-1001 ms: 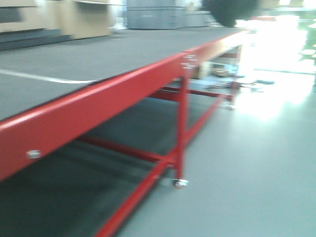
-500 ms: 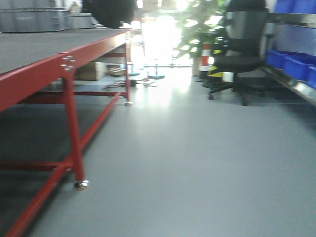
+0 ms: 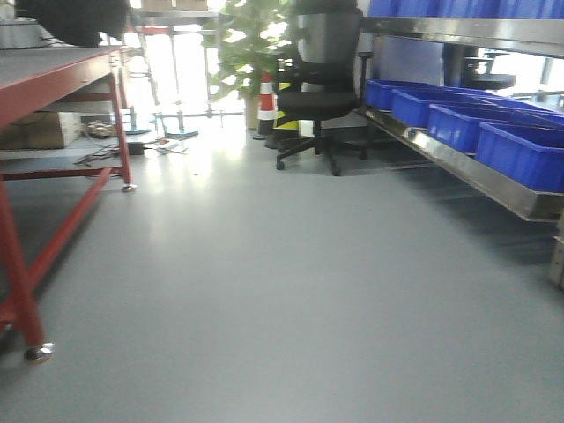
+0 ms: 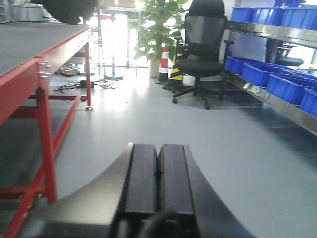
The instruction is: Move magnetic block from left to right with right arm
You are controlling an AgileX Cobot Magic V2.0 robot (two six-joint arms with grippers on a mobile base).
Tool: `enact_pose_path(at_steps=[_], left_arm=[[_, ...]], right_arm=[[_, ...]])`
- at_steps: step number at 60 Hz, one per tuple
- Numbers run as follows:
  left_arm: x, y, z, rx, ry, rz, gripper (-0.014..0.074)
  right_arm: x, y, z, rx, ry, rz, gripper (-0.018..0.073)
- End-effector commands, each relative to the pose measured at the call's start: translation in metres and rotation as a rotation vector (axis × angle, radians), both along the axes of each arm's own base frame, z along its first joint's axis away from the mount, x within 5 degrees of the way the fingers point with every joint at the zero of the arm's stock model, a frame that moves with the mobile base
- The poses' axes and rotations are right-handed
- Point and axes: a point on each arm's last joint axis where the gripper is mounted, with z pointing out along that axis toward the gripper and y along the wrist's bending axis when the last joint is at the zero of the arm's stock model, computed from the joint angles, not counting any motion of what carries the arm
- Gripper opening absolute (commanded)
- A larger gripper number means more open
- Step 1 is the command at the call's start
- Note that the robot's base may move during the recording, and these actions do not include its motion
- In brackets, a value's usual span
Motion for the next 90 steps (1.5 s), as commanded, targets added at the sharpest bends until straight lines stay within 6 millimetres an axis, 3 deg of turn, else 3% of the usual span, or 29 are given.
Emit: enact_pose_path(at_steps=[1,90], left_arm=[[-0.0016,0.0000,0.0058,-0.014,-0.097,-0.003,-0.0116],[-0.0019,-0.0028,0.0058,-0.017,-0.096,-0.054,-0.0116]], right_arm=[[0.0005,0.0005,0.0154,-0.004,-0.099,0.000,0.0162],[0.0005,0.0005,0.0154,-0.004,-0.099,0.000,0.0162]])
